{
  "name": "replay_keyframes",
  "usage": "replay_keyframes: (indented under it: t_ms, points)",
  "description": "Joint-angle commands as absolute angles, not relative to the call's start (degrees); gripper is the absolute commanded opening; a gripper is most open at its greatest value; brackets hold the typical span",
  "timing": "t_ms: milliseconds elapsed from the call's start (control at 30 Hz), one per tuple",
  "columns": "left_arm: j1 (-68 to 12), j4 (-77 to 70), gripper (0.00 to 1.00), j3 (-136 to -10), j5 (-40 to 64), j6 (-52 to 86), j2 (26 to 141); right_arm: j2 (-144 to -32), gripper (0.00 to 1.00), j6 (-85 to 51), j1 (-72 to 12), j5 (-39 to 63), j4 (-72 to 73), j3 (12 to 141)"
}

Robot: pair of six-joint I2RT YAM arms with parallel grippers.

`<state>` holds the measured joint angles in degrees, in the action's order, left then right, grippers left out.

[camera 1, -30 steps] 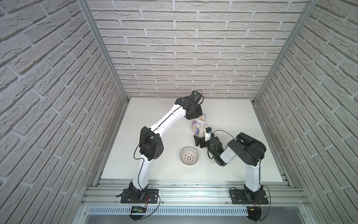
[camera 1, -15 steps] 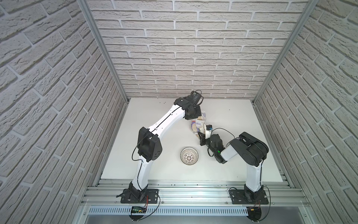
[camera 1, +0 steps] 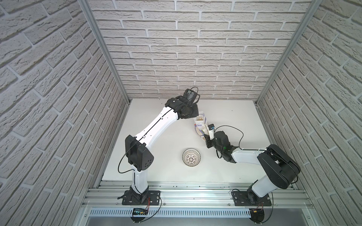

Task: Pour the oats into the breakfast bowl
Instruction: Pick up the oats bag from the center of the board, then pour the oats into the bowl.

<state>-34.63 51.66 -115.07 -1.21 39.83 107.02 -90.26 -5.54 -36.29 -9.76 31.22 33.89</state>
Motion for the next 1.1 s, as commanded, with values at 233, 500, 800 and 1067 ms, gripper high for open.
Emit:
replay_keyframes:
  t_ms: [233, 500, 800, 1067]
  points:
    - [-34.20, 44.92, 0.40, -102.01, -3.96, 39.02, 93.61, -73.32, 0.03, -0.13, -36.16, -13.88, 21.96, 35.70]
    - [-33.87, 38.89, 0.51, -84.45, -7.57, 40.05, 81.67, -58.16, 0.04, 2.31, -38.22, -15.34, -2.16, 41.92]
    - [-34.02, 33.28, 0.71, -68.97, -10.99, 45.49, 71.14, -50.74, 0.03, 8.83, -40.96, -20.16, -20.74, 47.22]
    - [-35.55, 29.03, 0.72, -58.23, -11.66, 50.88, 64.39, -51.06, 0.03, 14.29, -45.16, -25.49, -30.27, 47.98]
